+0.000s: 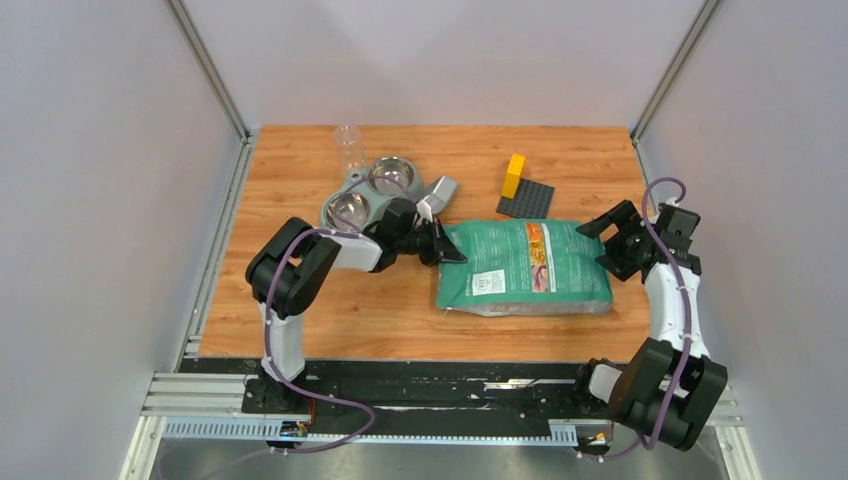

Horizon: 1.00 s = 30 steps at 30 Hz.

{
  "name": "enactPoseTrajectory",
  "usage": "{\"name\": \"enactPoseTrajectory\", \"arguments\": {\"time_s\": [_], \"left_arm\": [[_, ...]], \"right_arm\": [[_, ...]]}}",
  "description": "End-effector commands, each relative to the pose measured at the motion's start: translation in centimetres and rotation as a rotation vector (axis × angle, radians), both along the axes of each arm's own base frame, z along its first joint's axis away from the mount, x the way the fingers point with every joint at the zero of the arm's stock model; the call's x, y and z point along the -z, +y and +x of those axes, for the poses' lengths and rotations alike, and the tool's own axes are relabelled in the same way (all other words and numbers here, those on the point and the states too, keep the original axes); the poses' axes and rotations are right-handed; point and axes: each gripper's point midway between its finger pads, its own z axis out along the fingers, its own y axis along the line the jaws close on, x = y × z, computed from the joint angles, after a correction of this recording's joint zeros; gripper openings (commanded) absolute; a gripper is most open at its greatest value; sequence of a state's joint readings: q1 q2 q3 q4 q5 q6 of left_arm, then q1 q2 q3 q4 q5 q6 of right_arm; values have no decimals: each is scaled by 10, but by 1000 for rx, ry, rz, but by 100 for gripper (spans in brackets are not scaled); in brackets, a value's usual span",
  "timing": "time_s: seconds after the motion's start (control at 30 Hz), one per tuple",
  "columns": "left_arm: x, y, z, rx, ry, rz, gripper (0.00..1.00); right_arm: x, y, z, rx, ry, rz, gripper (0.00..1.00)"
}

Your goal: Serve the pet food

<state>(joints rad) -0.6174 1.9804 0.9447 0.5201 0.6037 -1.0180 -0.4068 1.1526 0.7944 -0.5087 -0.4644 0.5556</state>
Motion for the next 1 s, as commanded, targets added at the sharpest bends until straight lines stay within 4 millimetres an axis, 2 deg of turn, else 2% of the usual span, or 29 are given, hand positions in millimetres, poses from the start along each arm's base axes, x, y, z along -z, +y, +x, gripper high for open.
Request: {"name": "enactPoseTrajectory", "arguments": {"time_s": [0.0,0.07,0.1,0.13,0.17,0.2,0.23,0.27,0.3,0.33,0.37,0.4,0.43,0.53,0.6,0.73,0.83,0.97], "left_arm": [[-77,31,37,-39,-170,73,0],[-105,44,48,-66,-218,94,0],[-109,48,49,-70,-213,110,0],[-126,51,55,-77,-251,106,0],[-127,54,52,-70,-231,126,0],[-145,55,59,-68,-277,123,0],[-145,57,56,-60,-257,148,0],[-163,57,62,-61,-301,145,0],[-166,59,61,-54,-289,156,0],[-183,59,66,-55,-327,147,0],[-187,60,65,-52,-319,151,0],[-205,58,69,-52,-355,135,0],[-210,58,68,-44,-353,136,0],[-263,56,71,-57,-421,92,0],[-287,55,71,-69,-446,69,0],[-327,49,68,-91,-494,-32,0],[-343,38,61,-61,-536,-84,0],[-345,17,49,32,-584,-117,0]], "right_arm": [[46,6,-27,14,242,29,96],[50,1,-27,32,279,21,93],[51,-1,-27,36,289,19,92],[52,0,-26,31,293,23,92],[51,1,-24,24,291,31,92],[50,4,-23,7,284,44,93],[49,7,-22,-12,278,58,94],[48,12,-20,-34,269,77,95],[46,17,-19,-67,253,97,96],[45,24,-19,-109,240,119,96],[44,32,-19,-142,232,145,96],[42,39,-19,-179,220,167,95],[42,47,-20,-214,214,184,95],[45,70,-23,-262,228,209,94],[49,85,-21,-260,234,255,91],[44,118,-4,-289,166,395,86],[46,141,13,-330,167,394,84],[56,177,30,-376,171,381,79]]}}
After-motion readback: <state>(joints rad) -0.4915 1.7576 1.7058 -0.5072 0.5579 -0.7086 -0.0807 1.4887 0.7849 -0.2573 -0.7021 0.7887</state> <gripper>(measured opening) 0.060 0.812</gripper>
